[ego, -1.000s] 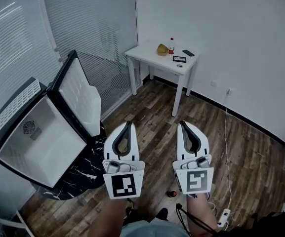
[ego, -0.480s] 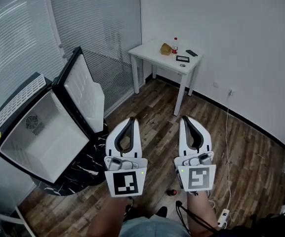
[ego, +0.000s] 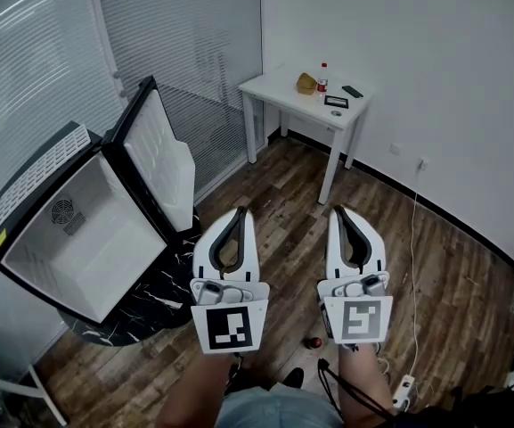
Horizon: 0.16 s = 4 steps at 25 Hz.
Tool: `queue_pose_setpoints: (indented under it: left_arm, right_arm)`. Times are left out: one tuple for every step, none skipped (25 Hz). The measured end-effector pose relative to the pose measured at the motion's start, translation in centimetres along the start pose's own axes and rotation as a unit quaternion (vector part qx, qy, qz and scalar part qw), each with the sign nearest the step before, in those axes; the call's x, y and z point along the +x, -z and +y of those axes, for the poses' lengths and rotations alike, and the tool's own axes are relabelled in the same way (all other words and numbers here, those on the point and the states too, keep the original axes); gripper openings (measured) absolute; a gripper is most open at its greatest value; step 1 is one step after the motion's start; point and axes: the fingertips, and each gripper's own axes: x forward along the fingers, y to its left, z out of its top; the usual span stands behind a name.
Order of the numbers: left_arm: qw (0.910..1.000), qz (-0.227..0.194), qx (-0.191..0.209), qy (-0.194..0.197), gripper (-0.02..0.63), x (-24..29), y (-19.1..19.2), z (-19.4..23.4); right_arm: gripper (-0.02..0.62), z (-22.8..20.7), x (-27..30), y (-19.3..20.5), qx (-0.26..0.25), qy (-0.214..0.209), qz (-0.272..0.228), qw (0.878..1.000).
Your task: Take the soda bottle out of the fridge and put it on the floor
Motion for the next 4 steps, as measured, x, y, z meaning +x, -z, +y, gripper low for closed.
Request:
queue_pose_setpoints:
  left_arm:
    - [1.0000,0.000,-0.001,-0.001,0.017,0.00,0.04,0.11]
    - [1.0000,0.000,-0.003,-0.001,0.017,0.01,0.10,0.23]
    - [1.0000,0.000,-0.005,-0.002,0.017,0.03,0.18,0.34]
    - [1.0000,0.000,-0.006,-0.002,0.017,0.05,0.26,0.45]
  right_arm:
    - [0.012,0.10,0.07,-0.02,0.000,0.000,-0.001,1.000]
    - [0.012,0.20,0.16,0.00,0.001,0.001,-0.002,1.000]
    - [0.012,0.28,0.24,0.04,0.001,0.002,-0.003,1.000]
    - [0.012,0.37,0.32,0.09,0.002,0.003,-0.003,1.000]
